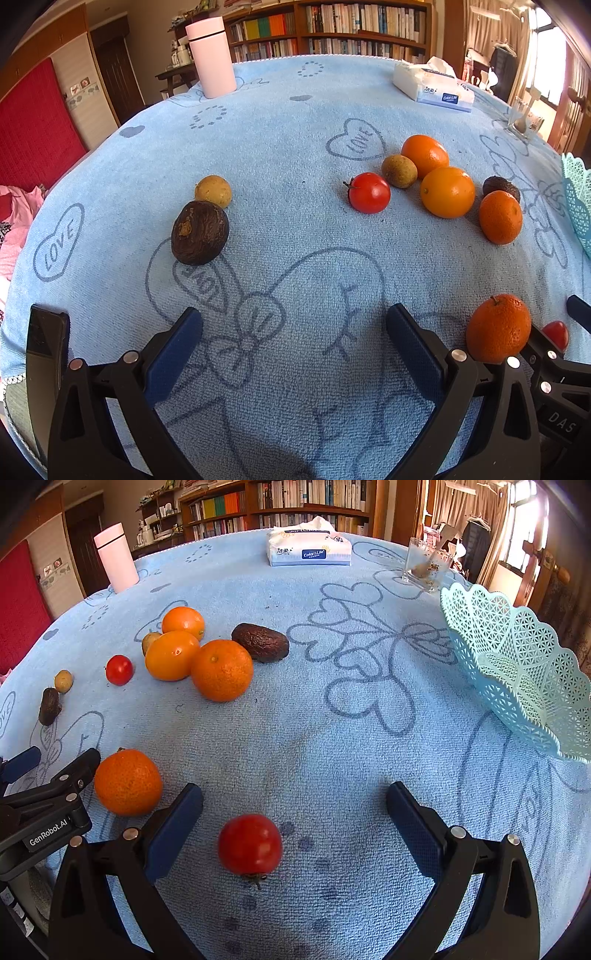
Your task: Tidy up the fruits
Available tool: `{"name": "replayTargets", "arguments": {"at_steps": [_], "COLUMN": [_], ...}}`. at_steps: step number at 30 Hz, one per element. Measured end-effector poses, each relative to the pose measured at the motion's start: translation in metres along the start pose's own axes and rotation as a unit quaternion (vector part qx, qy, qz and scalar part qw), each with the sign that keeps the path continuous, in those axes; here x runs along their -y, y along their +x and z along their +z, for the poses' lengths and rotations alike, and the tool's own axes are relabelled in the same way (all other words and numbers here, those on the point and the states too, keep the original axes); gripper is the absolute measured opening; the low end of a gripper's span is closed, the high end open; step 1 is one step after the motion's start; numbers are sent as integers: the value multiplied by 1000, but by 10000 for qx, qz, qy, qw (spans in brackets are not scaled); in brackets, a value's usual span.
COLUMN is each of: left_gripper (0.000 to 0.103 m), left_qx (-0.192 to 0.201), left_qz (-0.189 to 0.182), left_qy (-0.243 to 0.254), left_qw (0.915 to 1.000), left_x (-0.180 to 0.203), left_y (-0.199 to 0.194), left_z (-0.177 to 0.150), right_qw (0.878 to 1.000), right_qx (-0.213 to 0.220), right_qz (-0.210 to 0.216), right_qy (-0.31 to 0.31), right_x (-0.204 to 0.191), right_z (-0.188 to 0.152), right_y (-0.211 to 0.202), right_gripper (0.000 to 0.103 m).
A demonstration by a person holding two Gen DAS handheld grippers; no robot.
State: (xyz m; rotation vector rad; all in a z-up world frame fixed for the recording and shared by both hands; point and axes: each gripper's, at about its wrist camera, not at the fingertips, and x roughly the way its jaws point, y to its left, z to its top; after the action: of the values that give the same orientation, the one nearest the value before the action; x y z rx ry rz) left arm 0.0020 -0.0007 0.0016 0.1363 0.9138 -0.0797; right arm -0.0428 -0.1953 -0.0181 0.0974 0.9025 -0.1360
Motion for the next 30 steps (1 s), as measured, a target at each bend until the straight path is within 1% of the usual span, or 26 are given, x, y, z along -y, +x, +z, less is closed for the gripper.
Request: {"name": "replayTargets", "arguments": {"at_steps": [11,19,21,24,30], "left_gripper": [98,98,98,98,98], "left_qx": [4,130,228,415,545], "left_qz": [-57,-424,-365,-180,-1], "left_qy": [-22,-124,-70,-30,-413], "left_qw": [10000,9989,9991,9990,9977], "left_x": [-3,-12,-14,-23,-57], "left_y": [-1,-10,-16,-24,-29], "left_z": [-1,-1,-1,3,17], "right_qw": [9999,9997,9997,9997,9997], "right_qx": [-25,-65,-93,-108,-74], "right_qz": [118,177,162,149,163], "right_qy": [-76,-155,-180,-187,-179], "right_x": [1,1,0,0,1], "right_z": [0,-1,-1,1,0], "right_y": [0,-3,-3,-1,-4], "right_gripper": [101,101,101,101,101]}}
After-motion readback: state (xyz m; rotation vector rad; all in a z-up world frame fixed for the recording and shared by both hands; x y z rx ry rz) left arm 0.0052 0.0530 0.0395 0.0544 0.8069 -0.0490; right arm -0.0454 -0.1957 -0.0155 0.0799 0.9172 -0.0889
